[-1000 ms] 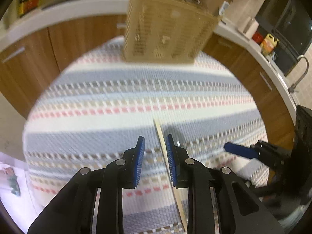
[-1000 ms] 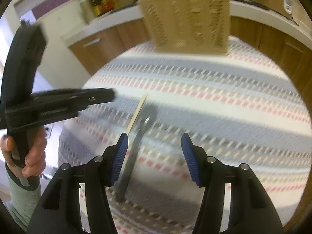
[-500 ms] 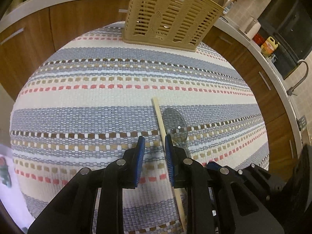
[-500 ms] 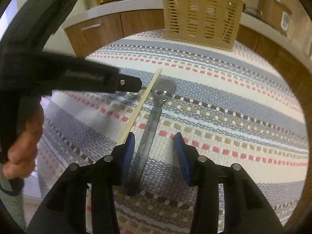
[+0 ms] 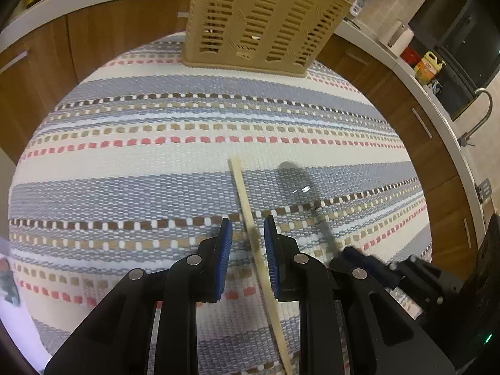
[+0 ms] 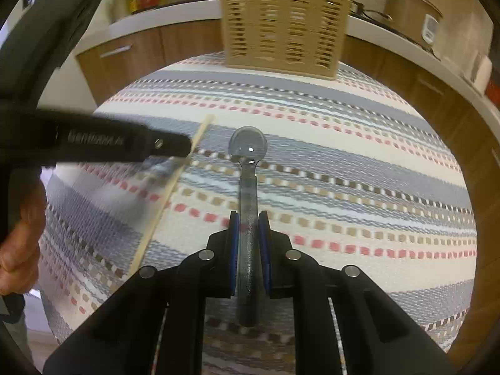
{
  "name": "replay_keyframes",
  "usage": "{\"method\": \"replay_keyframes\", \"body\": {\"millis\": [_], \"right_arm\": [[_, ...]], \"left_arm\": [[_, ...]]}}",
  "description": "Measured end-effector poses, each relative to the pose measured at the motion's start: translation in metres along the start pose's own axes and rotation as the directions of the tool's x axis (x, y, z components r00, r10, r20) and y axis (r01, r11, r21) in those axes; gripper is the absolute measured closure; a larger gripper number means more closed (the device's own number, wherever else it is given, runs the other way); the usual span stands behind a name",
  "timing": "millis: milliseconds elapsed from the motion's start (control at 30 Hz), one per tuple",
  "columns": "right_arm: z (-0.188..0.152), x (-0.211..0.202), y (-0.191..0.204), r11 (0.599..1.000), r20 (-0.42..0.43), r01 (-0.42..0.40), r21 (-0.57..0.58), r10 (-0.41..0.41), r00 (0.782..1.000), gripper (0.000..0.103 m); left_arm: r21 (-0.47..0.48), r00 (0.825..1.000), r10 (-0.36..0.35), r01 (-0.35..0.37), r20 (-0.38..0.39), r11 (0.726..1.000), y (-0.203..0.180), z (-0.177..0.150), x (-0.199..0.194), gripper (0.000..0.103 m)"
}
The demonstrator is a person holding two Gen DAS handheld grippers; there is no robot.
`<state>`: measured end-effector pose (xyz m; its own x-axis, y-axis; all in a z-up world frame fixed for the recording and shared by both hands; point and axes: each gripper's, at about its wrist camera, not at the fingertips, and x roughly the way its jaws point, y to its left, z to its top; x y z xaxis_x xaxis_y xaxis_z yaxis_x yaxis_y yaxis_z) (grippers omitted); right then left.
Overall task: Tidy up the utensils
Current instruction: 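Grasp the last chopstick with the left tool while the right tool grasps the silver spoon, then lift the held chopstick and silver spoon and carry them over the caddy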
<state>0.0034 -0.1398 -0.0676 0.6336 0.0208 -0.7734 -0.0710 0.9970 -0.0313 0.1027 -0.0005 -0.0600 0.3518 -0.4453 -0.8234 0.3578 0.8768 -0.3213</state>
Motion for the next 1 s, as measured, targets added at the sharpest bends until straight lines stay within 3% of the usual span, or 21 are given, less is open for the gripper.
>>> {"method": "replay_keyframes", "body": {"millis": [300,367,433,533,833,1000], "right_arm": [[0.007,0.001,-0.044,0.999,-0.025,-0.022,0.044,0.023,0.999,0.092],[0.011,0.002,-0.055,0.998,-0.033,-0.042,0.047,0.044,0.998,0.092],[0.012,-0.001,-0.064,0.997,-0.043,-0.059,0.050,0.061,0.997,0.092],[0.017,0.002,-0.078,0.989,-0.074,-0.124,0.079,0.130,0.989,0.092],[0.051,0.024,-0.096,0.963,-0.187,-0.225,0.147,0.250,0.950,0.083],[0.077,0.040,-0.084,0.976,-0.288,-0.201,0.087,0.217,0.933,0.083]], "left_arm": [[0.051,0.997,0.077,-0.077,0.000,0.996,-0.022,0.012,0.012,0.084],[0.056,0.995,0.095,-0.095,-0.005,0.994,-0.022,0.016,0.016,0.088],[0.072,0.993,0.122,-0.121,-0.003,0.990,-0.025,0.019,0.020,0.098],[0.084,0.991,0.130,-0.130,0.007,0.988,-0.028,0.020,0.022,0.099],[-0.031,0.995,0.082,-0.080,0.062,0.996,0.001,0.033,0.010,0.103],[-0.050,0.997,0.078,-0.077,0.018,0.996,0.020,0.044,0.007,0.103]]}}
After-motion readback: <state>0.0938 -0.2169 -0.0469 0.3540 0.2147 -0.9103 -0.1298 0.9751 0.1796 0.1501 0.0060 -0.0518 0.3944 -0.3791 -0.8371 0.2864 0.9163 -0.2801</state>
